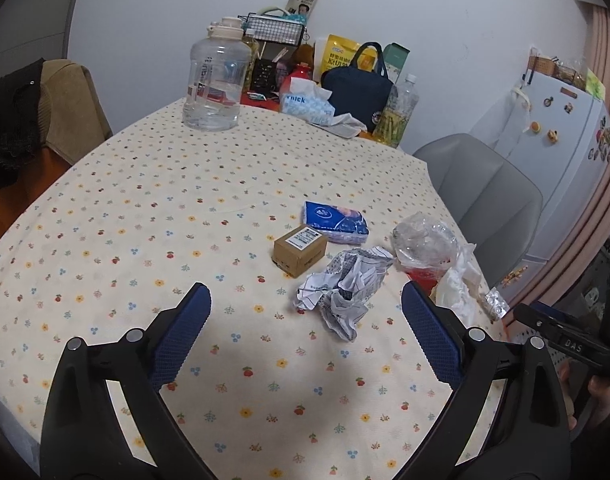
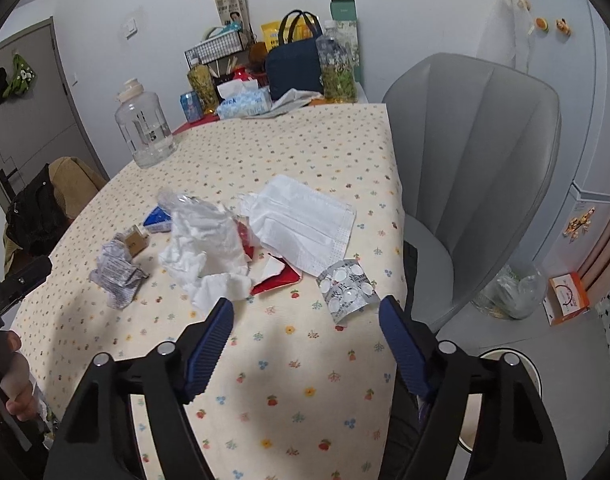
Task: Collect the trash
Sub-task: 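Grasp the crumpled foil with the left gripper while the right grasps the foil blister, then carry the foil in the left gripper and blister in the right toward the wastebasket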
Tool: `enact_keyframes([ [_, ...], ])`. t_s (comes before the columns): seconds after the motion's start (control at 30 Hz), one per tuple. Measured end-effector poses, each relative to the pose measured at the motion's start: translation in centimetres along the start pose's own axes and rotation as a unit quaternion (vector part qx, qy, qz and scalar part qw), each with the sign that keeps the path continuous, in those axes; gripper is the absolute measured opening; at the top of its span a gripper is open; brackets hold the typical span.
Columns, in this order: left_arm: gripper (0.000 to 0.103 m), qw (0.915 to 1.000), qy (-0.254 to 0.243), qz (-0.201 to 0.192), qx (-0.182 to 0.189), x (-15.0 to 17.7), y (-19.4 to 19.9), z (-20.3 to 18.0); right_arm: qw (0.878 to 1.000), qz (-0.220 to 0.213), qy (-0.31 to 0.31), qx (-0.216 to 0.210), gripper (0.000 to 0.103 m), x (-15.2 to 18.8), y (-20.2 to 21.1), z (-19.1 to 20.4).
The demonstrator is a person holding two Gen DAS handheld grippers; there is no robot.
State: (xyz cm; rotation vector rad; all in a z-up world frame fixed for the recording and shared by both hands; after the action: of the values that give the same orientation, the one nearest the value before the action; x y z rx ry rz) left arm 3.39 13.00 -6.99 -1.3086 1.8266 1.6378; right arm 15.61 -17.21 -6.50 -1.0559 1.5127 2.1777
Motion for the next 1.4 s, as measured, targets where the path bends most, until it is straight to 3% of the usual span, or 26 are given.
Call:
enact_keyframes([
  [0.27,0.092,0.9997,-0.01,0.023,0.006,-0.1,-3.2,-1.0,1.0,0.027,0.001,0.009,0.06,-0.5,-4.0,-1.5],
  [0.53,0.091,0.9989,-0.023,0.04,0.009,-0.4,-6.1,-2.1,0.999,0.029,0.02,0.021,0.046,-0.8,-4.9,-1.6],
  [0.67,0.089,0.9982,-0.032,0.05,0.006,-0.2,-7.5,-2.7,0.999,0.042,0.02,0.021,0.044,-0.4,-5.7,-1.9],
  [0.73,0.067,0.9974,-0.034,0.063,0.004,0.1,-8.1,-2.8,0.999,0.044,0.017,0.02,0.041,-0.4,-5.9,-2.0],
  [0.8,0.057,0.9972,-0.031,0.067,0.005,0.3,-8.1,-2.7,0.999,0.045,0.018,0.019,0.03,-0.4,-5.9,-1.9],
  [0.9,0.038,0.9977,-0.031,0.06,0.01,0.1,-7.1,-2.5,0.999,0.034,0.02,0.012,0.027,-0.5,-5.0,-1.8],
  [1.0,0.026,0.9981,-0.033,0.051,0.011,-0.3,-5.8,-2.6,0.999,0.021,0.024,0.009,0.026,-0.6,-3.8,-1.4],
  [1.13,0.017,0.9984,-0.039,0.038,0.016,-0.7,-4.3,-3.1,1.0,0.004,0.025,0.004,0.026,-0.6,-1.9,-1.1],
  [1.4,0.015,0.9978,-0.058,0.005,0.031,-1.4,-0.9,-5.1,1.0,-0.021,0.021,0.002,0.026,-0.4,1.7,-1.7],
])
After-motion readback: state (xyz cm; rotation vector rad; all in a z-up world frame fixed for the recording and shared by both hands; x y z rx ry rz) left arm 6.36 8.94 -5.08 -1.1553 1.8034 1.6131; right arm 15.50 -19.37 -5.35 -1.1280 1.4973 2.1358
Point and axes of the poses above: each gripper's, at about its wrist camera, not at the fingertips, and y roughly against the way its jaws point, z to its left, x to its underside, the point moved 2 cm from there along -y, roughly the way its jaws point, and after that the axes turned 1 degree about -z, right-handed, at the moved point
